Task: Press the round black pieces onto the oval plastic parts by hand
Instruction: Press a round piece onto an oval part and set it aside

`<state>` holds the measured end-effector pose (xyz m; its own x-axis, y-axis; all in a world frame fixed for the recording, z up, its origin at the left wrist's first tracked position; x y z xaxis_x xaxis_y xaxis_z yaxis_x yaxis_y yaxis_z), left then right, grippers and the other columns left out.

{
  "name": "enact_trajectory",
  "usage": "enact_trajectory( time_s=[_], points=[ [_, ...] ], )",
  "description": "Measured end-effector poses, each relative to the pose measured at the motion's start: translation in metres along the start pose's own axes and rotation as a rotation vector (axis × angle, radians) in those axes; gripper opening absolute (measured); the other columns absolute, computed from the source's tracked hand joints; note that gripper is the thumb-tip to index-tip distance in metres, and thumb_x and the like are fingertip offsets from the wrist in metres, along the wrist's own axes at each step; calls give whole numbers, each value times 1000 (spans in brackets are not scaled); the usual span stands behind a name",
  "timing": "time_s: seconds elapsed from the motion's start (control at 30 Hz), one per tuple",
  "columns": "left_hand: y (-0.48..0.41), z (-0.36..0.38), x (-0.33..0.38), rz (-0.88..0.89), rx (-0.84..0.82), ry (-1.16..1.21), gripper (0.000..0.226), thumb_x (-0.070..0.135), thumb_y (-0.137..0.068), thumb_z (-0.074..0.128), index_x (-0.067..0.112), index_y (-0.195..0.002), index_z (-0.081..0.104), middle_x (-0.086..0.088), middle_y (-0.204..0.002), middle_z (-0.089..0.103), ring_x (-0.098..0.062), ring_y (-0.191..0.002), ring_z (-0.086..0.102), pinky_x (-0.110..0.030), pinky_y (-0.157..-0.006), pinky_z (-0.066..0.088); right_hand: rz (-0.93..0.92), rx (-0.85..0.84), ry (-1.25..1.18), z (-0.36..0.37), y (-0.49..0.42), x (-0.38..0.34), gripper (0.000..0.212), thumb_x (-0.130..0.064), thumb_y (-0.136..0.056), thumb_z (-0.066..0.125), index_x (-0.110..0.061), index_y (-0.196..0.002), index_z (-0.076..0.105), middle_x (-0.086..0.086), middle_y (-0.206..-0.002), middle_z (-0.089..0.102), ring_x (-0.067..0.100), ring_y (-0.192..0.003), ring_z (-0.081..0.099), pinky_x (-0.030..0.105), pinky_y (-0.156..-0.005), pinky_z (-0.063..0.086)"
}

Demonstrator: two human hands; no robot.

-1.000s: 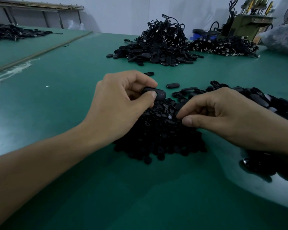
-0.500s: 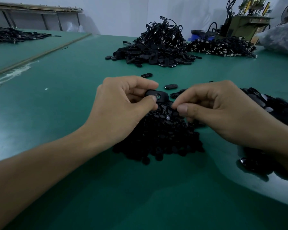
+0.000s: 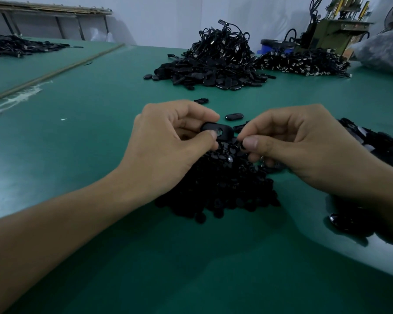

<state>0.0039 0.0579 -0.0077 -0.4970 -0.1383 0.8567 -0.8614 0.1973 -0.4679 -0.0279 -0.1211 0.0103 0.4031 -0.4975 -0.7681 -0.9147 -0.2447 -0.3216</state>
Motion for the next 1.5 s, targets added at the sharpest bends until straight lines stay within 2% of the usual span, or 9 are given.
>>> enact_trajectory(
  time_s=[0.2, 0.43, 0.57, 0.63, 0.73, 0.83, 1.0, 1.33, 1.5],
  points=[
    [1, 2, 2, 9, -19, 24, 19, 16, -75, 72, 26, -91, 74, 4, -78, 77, -12, -74, 76, -28, -71, 61, 42, 74, -83, -3, 0, -3, 16, -5, -88, 70, -20, -94, 75, 0, -81, 77, 6, -67, 71, 15, -60, 55],
    [1, 2, 2, -4, -34, 32, 22, 0, -83, 75, 19, -93, 74, 1, -77, 77, -13, -72, 76, -21, -66, 59, 51, 91, -89, -3, 1, -6, 18, -2, -89, 68, -19, -89, 75, 0, -73, 76, 0, -61, 66, 12, -59, 52],
    [2, 3, 4, -17, -17, 49, 20, 13, -74, 76, 24, -90, 74, 2, -77, 77, -14, -72, 75, -22, -66, 59, 35, 99, -79, -3, 1, -8, 20, -2, -88, 69, -21, -88, 77, -1, -70, 75, -1, -59, 64, 12, -59, 51],
    [2, 2, 5, -19, 2, 32, 22, 13, -74, 81, 27, -89, 75, 4, -78, 78, -15, -73, 75, -25, -71, 61, 15, 117, -66, -4, 2, -10, 23, -3, -87, 71, -24, -87, 77, -2, -69, 74, -2, -57, 63, 12, -58, 51],
    [2, 1, 5, -20, 16, 33, 24, 5, -80, 81, 27, -88, 75, 4, -78, 78, -14, -73, 75, -23, -71, 59, -8, 162, -33, -5, 3, -12, 22, -6, -85, 74, -27, -90, 74, -3, -73, 76, 5, -63, 70, 17, -63, 57],
    [3, 3, 8, -12, 12, 61, 24, 4, -79, 82, 26, -87, 76, 2, -78, 78, -11, -72, 74, -24, -74, 60, -9, 208, -3, -4, 4, -13, 22, -10, -83, 78, -24, -90, 64, -4, -74, 76, 11, -66, 73, 25, -63, 58],
    [6, 8, 11, 9, -22, 72, 21, 12, -73, 80, 27, -89, 77, 3, -80, 78, -9, -73, 74, -22, -74, 59, -40, 256, 91, -2, 8, -23, 29, -22, -78, 78, -26, -82, 49, -9, -74, 76, 13, -67, 73, 49, -71, 61],
    [6, 10, 9, 15, -33, 60, 20, 18, -71, 79, 30, -88, 76, 5, -80, 77, -10, -75, 73, -21, -72, 56, -28, 228, 139, 0, 7, -20, 26, -29, -76, 71, -32, -79, 45, -10, -79, 75, 14, -69, 73, 50, -69, 61],
    [6, 8, 8, -4, -12, 56, 21, 17, -72, 77, 28, -90, 75, 3, -79, 77, -12, -72, 74, -25, -73, 60, -26, 290, 164, -6, 6, -18, 22, -27, -79, 73, -32, -78, 51, -1, -79, 74, 18, -71, 72, 48, -69, 60]
  ],
)
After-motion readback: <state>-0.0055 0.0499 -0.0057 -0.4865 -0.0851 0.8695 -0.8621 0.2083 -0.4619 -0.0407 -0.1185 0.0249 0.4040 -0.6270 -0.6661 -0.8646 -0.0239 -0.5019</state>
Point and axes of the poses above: each hand's wrist, its own y-axis away from the middle knuckle, its own z-axis out of the palm, x = y × z, the point moved 6 cm from there along -y, towards the middle knuckle
